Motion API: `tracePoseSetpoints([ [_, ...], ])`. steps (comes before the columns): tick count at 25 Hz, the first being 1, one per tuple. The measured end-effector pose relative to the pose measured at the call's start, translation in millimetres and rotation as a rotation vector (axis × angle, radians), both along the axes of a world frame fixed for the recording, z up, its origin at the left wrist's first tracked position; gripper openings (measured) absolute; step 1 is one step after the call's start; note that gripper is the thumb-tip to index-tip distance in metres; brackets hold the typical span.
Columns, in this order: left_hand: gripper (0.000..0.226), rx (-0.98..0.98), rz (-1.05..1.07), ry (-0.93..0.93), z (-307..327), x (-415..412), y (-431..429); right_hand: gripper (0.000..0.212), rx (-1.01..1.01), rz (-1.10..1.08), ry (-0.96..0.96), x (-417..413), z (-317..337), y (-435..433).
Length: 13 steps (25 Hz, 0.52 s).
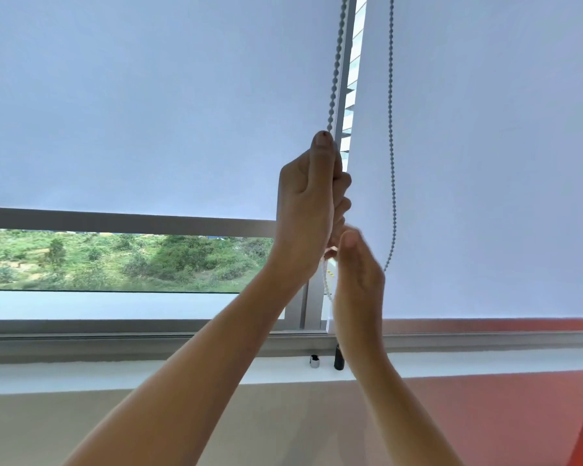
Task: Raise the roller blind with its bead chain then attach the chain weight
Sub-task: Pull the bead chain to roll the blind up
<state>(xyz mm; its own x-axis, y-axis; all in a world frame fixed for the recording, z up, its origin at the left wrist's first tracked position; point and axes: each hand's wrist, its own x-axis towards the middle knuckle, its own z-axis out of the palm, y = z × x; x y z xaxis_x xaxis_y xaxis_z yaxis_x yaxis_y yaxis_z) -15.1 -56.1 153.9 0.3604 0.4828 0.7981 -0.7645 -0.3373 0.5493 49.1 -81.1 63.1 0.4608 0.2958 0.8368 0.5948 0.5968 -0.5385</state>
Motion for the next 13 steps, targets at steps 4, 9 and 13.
tracePoseSetpoints([
  [4, 0.048, 0.077, 0.044, -0.076, -16, 2, -6, 0.034, 0.064, -0.001, 0.056, 14, 35, 1],
  [9, 0.042, -0.029, 0.124, 0.074, -88, 8, -1, 0.032, 0.073, 0.118, 0.125, 29, 34, 4],
  [13, 0.043, -0.073, 0.154, 0.175, -126, 8, 18, 0.03, 0.013, 0.239, 0.174, 33, 32, 8],
])
